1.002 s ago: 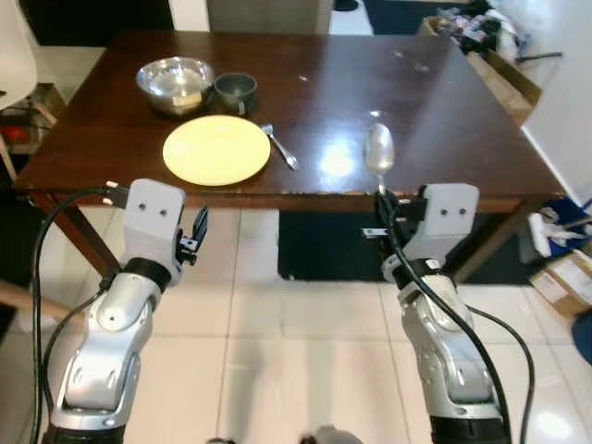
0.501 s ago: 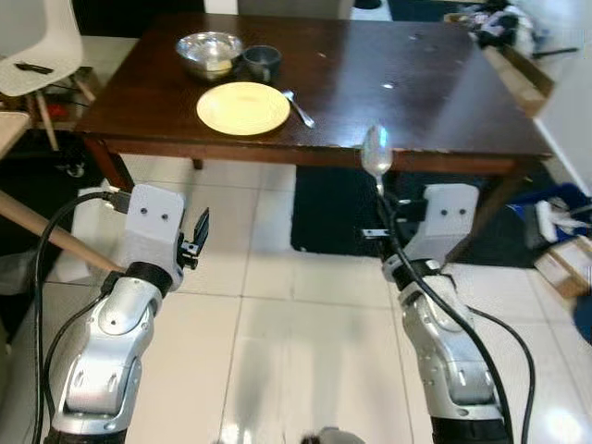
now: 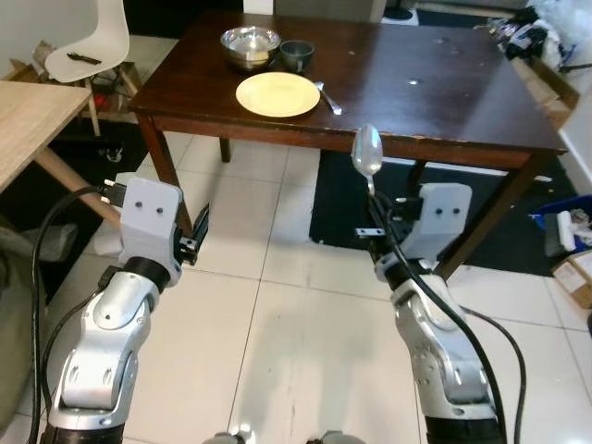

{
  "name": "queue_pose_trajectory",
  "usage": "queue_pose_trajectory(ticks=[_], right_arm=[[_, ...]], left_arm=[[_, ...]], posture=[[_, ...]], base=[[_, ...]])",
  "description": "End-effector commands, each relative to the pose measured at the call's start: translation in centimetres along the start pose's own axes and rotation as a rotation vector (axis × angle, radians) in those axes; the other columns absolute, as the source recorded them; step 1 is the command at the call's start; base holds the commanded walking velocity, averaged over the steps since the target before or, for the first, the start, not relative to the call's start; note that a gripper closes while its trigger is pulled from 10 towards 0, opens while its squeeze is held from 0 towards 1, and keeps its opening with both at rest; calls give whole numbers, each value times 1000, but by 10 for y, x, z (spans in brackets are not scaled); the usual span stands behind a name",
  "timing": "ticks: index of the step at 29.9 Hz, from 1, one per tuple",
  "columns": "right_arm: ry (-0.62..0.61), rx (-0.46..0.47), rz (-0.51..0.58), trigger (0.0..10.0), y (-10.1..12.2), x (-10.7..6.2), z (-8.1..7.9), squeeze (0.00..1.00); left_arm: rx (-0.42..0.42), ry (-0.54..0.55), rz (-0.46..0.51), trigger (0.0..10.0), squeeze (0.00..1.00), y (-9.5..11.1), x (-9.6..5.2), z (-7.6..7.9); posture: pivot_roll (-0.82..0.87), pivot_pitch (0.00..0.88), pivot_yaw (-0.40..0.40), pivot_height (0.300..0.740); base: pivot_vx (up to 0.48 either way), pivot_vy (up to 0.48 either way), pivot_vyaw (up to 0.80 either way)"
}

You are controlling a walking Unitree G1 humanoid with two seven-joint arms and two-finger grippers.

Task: Setting the table

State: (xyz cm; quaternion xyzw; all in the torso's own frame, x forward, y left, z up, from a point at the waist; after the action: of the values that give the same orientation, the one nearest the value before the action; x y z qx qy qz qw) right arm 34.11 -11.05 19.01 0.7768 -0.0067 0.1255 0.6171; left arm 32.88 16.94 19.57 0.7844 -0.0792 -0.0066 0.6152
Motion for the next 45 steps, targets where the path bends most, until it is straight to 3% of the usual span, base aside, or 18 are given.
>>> queue_pose_trajectory(ticks=[1, 11, 25, 26, 41, 45], right_arm=[[-2, 8, -6, 10000, -1, -1, 0, 0], [-7, -1, -9, 10000, -1, 0, 2, 0], [-43, -23, -10, 10000, -1, 3, 11, 0], [-42, -23, -8, 10000, 0, 3, 11, 0], [-58, -25, 4, 10000, 1, 3, 13, 0], [-83, -23, 14, 10000, 3, 4, 17, 0]], left_arm=[[-6, -5, -23, 10000, 0, -5, 0, 2], [-4, -4, -24, 10000, 0, -5, 0, 2], [8, 19, -13, 10000, 0, -4, 2, -1], [42, 42, -20, 10000, 0, -6, 3, -4], [31, 42, -15, 10000, 0, -6, 5, -3], [33, 30, -3, 10000, 0, -3, 5, -2]], posture=[[-42, 50, 17, 740], [-45, 48, 15, 740], [-44, 39, 12, 740], [-44, 39, 12, 740], [-44, 38, 18, 740], [-42, 39, 20, 740]], base=[[0, 0, 0], [0, 0, 0], [0, 0, 783], [480, 0, 781], [480, 0, 783], [68, 0, 781]])
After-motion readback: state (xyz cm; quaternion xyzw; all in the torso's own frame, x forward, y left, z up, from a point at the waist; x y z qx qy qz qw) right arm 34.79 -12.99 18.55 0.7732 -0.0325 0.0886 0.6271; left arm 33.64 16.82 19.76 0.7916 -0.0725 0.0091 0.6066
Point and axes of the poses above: a point about 5 cm out from each wrist's last joint towards the gripper, its own x axis pointing out of the wrist towards the gripper, its own y axis along the axis of the wrist's last joint, z = x × y, the point moved 5 cm from there along x, pointing out of the wrist towards the gripper, and after that the axes turned 2 degrees about x, right-handed, at the moved point
